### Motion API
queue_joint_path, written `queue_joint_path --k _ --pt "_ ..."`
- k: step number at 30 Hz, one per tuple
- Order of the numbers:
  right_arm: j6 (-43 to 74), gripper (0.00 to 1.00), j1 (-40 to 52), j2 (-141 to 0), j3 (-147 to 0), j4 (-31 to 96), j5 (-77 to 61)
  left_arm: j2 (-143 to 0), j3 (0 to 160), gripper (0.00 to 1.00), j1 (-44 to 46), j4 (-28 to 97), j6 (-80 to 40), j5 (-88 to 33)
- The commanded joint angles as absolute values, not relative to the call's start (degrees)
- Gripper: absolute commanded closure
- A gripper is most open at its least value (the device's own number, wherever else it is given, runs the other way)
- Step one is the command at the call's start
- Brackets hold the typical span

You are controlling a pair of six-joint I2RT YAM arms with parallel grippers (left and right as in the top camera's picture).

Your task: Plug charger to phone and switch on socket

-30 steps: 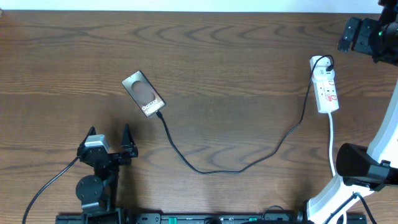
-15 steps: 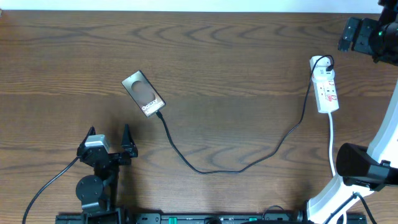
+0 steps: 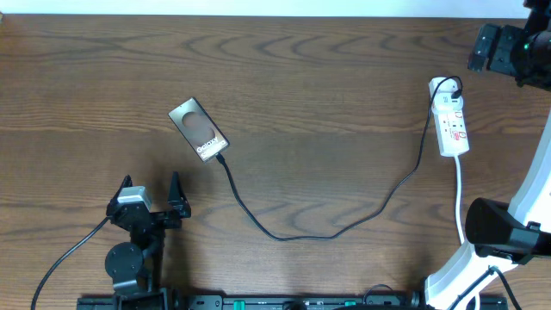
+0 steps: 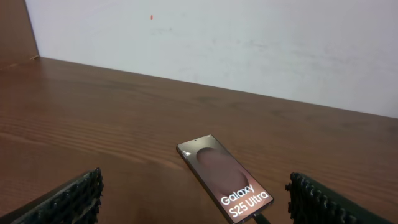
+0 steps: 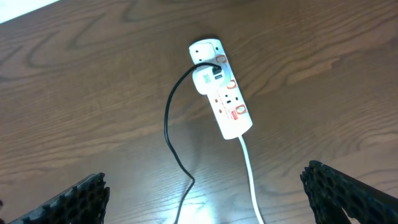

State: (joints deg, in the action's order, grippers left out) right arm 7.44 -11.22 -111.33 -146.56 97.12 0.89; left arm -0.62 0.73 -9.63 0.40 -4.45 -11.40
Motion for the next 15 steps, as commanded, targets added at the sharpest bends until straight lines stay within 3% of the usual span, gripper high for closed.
queue_joint_path --k 1,15 --pt "8.1 0.01 -11.2 -111.4 -146.6 97.3 1.2 -0.2 0.2 0.07 -9.5 3.2 -3.9 -11.3" --pt "8.1 0.01 -11.2 -111.4 -146.6 96.9 1.1 -0.2 0.2 0.07 -9.5 3.2 -3.9 -11.3"
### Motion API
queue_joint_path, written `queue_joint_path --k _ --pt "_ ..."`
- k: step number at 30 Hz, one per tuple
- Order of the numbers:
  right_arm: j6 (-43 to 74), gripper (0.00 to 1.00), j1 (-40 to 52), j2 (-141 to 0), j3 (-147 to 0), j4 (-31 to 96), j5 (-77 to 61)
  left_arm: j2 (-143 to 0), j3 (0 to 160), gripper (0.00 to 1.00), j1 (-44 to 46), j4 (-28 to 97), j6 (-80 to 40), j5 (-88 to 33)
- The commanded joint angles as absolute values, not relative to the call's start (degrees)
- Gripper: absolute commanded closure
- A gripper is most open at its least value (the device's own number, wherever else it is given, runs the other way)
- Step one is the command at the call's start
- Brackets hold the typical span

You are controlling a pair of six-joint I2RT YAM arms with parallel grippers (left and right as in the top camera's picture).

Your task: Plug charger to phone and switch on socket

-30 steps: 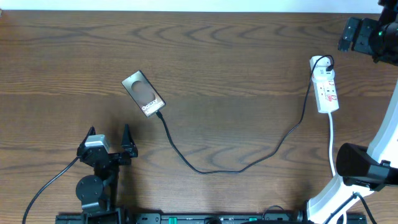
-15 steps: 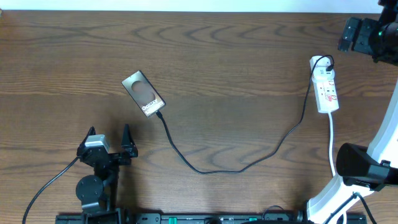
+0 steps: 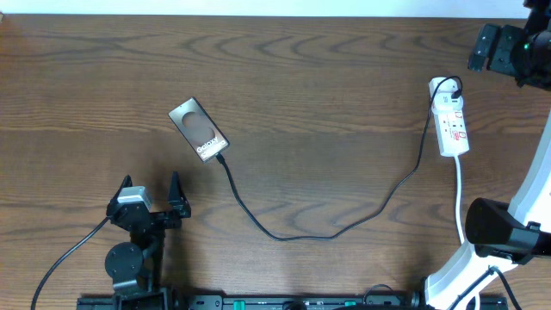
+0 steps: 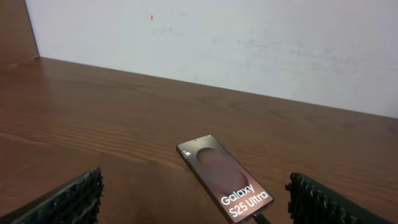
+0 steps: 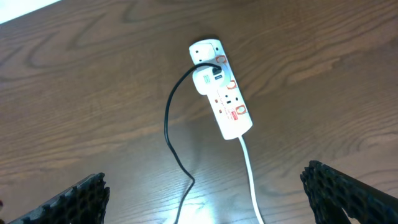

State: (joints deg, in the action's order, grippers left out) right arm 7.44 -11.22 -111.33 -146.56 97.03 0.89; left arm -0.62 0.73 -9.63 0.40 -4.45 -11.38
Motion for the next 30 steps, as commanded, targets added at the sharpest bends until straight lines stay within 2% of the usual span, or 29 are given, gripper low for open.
queue_joint_path --k 1,9,16,20,30 --pt "8.2 0.01 -11.2 -111.4 -146.6 96.9 1.1 -0.2 0.2 0.07 -9.5 3.2 -3.9 -11.3" --pt "8.3 0.01 -8.1 -111.1 -146.5 91.6 -2.3 -0.2 0.2 0.07 -9.5 3.2 -3.9 -11.3" --pt "8.1 0.01 -1.6 -108.9 -143.0 83.9 1.1 -0.2 0.2 0.07 -9.5 3.2 -3.9 -11.3" --pt "8.1 0.01 0.6 -104.1 -133.7 76.7 2.0 -0.2 0.2 0.07 -9.5 3.2 -3.9 -11.3" --pt "8.1 0.01 2.4 -88.2 -97.2 51.0 -0.5 -0.2 0.2 0.07 -9.5 3.2 -3.9 -11.3"
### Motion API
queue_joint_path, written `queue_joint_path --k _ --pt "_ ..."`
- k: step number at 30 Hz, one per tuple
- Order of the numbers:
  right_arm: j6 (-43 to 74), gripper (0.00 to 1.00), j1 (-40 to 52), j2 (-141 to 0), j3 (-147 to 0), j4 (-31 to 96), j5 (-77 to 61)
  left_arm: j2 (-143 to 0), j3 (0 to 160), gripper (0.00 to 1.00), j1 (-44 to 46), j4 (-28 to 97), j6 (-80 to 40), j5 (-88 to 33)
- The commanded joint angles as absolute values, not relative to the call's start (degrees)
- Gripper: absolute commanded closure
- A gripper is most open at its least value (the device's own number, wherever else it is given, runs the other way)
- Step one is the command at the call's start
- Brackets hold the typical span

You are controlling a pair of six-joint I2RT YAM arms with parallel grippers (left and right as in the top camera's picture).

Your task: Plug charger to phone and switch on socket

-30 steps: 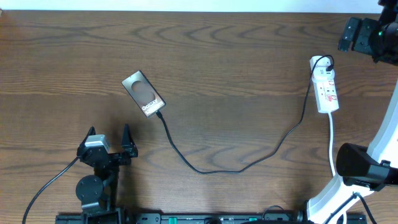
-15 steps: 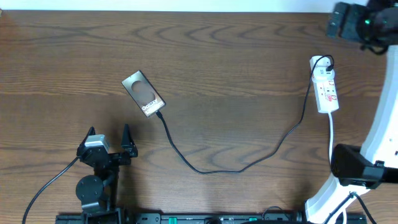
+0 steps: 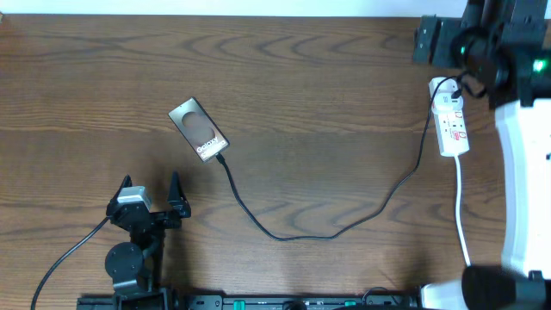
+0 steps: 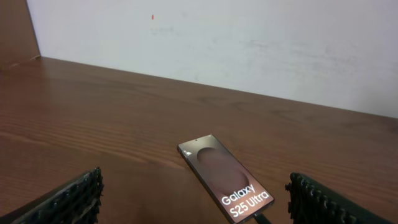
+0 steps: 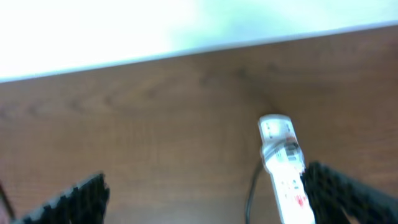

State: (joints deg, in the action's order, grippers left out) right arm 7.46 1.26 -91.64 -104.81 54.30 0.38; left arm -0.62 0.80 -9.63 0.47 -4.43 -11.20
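The phone (image 3: 198,129) lies flat at centre left with its screen lit, reading "Galaxy S25 Ultra" (image 4: 225,178). The black charger cable (image 3: 327,232) is plugged into its near end and runs right to the white power strip (image 3: 451,120), which shows blurred in the right wrist view (image 5: 283,162). The left gripper (image 3: 151,182) rests open near the front edge, with the phone just ahead of its fingers (image 4: 68,199). At the top right, the right gripper (image 5: 205,193) is open beside the strip's far end, holding nothing.
A white cord (image 3: 461,207) leads from the strip toward the front edge beside the right arm's white link (image 3: 525,172). A pale wall (image 4: 217,43) rises behind the table's far edge. The left arm's base (image 3: 127,263) stands at the front left.
The right arm has moved left and its wrist has tilted. Its view, which looked down on the whole strip, now shows the far table edge, the wall and the strip at the right. The left arm is unchanged.
At both earlier moments the cable was in the phone, the left gripper was open near the front edge, and the right gripper was open high over the strip. Now only the right arm has shifted, leftward by the strip's far end.
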Motion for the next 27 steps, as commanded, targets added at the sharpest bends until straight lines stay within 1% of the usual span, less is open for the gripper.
queue_joint_path --k 1,10,17,22,27 --pt "8.1 0.01 2.6 -86.6 -93.3 47.9 -0.7 -0.2 0.2 0.07 -9.5 3.2 -3.9 -11.3" --pt "8.1 0.01 4.3 -71.2 -58.1 17.7 -0.9 -0.2 0.2 0.07 -9.5 3.2 -3.9 -11.3" --pt "8.1 0.01 5.1 -56.0 -31.3 -8.2 -0.8 -0.2 0.2 0.07 -9.5 3.2 -3.9 -11.3" --pt "8.1 0.01 5.0 -45.1 -16.7 -20.1 -0.8 -0.2 0.2 0.07 -9.5 3.2 -3.9 -11.3" --pt "8.1 0.01 5.0 -34.4 -5.1 -25.7 0.1 -0.2 0.2 0.07 -9.5 3.2 -3.9 -11.3"
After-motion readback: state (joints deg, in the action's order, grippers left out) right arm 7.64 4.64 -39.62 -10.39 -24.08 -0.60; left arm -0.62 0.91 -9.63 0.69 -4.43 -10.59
